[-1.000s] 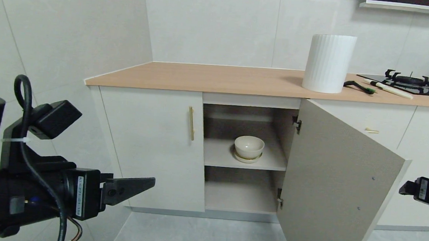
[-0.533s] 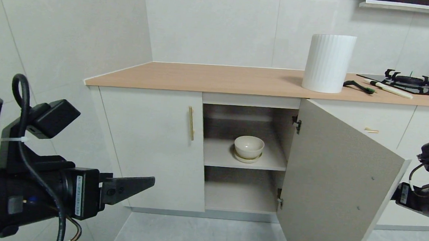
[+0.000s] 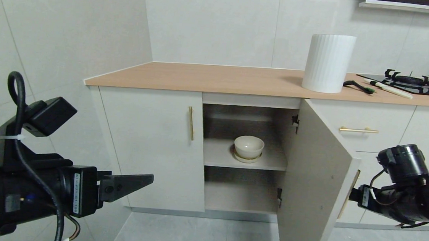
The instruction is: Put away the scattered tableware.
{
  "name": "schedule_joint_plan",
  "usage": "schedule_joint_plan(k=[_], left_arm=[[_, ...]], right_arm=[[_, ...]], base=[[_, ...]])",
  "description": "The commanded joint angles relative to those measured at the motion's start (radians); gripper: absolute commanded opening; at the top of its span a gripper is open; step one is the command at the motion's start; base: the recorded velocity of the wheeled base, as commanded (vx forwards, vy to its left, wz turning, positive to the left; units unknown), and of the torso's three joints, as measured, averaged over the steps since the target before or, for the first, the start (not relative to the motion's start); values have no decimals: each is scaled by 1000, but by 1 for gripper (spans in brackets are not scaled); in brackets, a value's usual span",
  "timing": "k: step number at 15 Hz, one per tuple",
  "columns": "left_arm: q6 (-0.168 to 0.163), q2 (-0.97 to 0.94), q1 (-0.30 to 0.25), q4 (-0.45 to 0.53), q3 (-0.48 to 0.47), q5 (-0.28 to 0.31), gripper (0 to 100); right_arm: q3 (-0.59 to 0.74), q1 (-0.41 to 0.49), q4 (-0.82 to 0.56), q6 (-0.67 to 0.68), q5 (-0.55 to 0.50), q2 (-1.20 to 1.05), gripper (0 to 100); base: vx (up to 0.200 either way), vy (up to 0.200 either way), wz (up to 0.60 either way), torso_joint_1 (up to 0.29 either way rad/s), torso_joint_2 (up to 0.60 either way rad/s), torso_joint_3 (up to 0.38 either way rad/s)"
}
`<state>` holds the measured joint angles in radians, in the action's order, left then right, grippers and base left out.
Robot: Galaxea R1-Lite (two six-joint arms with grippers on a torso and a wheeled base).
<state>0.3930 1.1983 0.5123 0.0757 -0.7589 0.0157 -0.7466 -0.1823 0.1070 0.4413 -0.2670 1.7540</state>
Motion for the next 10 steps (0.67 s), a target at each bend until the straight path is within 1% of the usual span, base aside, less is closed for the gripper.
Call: schedule_joint_plan(k=[1, 2, 5, 7, 10], left_arm=[[0, -2, 0, 1, 0, 1, 100], [1, -2, 0, 1, 0, 1, 100], [3, -3, -2, 1, -5, -2, 100], [3, -3, 0, 1, -5, -3, 100], [3, -5, -2, 1, -5, -5, 100]], right_arm=[[-16, -86, 8, 13, 3, 24, 100], [-74, -175, 46, 7, 25, 79, 100], [-223, -281, 46, 2, 78, 173, 100], [-310, -318, 46, -3, 118, 246, 100], [-410, -319, 49, -7, 135, 328, 100]], base=[[0, 0, 0, 0, 0, 0], [0, 0, 0, 0, 0, 0], [0, 0, 0, 0, 0, 0], [0, 0, 0, 0, 0, 0], [0, 0, 0, 0, 0, 0]])
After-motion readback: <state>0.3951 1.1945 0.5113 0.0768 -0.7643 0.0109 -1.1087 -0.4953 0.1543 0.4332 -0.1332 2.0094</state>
